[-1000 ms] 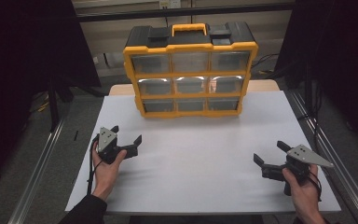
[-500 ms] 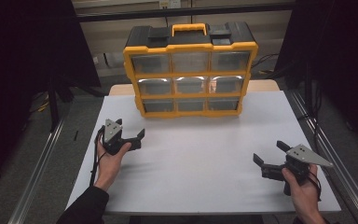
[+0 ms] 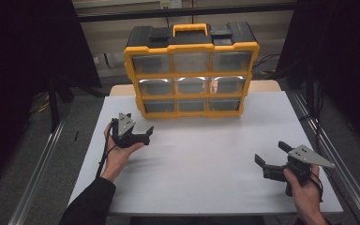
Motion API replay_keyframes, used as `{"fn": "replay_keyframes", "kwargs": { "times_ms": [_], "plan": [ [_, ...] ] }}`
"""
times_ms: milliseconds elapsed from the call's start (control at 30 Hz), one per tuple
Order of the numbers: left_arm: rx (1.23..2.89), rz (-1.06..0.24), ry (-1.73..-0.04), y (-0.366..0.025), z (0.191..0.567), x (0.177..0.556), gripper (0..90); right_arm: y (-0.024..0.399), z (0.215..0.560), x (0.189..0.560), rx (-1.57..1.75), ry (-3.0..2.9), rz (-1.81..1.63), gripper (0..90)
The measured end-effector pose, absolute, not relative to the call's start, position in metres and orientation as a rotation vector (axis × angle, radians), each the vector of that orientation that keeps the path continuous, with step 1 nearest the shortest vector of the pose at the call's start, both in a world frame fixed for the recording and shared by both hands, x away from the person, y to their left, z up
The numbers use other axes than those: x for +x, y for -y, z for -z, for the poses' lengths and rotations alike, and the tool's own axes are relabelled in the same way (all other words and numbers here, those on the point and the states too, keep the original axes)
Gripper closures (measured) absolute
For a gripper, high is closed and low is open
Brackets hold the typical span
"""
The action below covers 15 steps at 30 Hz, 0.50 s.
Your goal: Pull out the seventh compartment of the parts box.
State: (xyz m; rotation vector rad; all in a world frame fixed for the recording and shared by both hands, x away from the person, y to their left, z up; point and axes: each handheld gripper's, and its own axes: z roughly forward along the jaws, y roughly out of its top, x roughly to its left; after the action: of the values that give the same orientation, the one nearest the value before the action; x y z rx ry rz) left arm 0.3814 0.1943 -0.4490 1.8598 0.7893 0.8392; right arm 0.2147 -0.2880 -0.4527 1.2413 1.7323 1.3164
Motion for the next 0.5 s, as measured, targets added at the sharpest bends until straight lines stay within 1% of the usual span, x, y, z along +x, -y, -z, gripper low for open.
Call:
{"fn": "replay_keyframes", "kwargs": {
  "times_ms": [267,333,500],
  "plan": [
    [1.887,-0.86,-0.745,-0.185,0.449,0.394,4.7,0.288,0.453,0.215,1.239,-1.734,-1.316,0.7],
    [1.893,-0.889,-0.734,-0.184,0.449,0.396,6.2,0.288,0.453,0.215,1.242,-1.734,-1.315,0.7],
    [1.888,-0.91,-0.724,-0.18,0.45,0.403,6.2,0.288,0.453,0.215,1.24,-1.736,-1.315,0.7]
  ]
}}
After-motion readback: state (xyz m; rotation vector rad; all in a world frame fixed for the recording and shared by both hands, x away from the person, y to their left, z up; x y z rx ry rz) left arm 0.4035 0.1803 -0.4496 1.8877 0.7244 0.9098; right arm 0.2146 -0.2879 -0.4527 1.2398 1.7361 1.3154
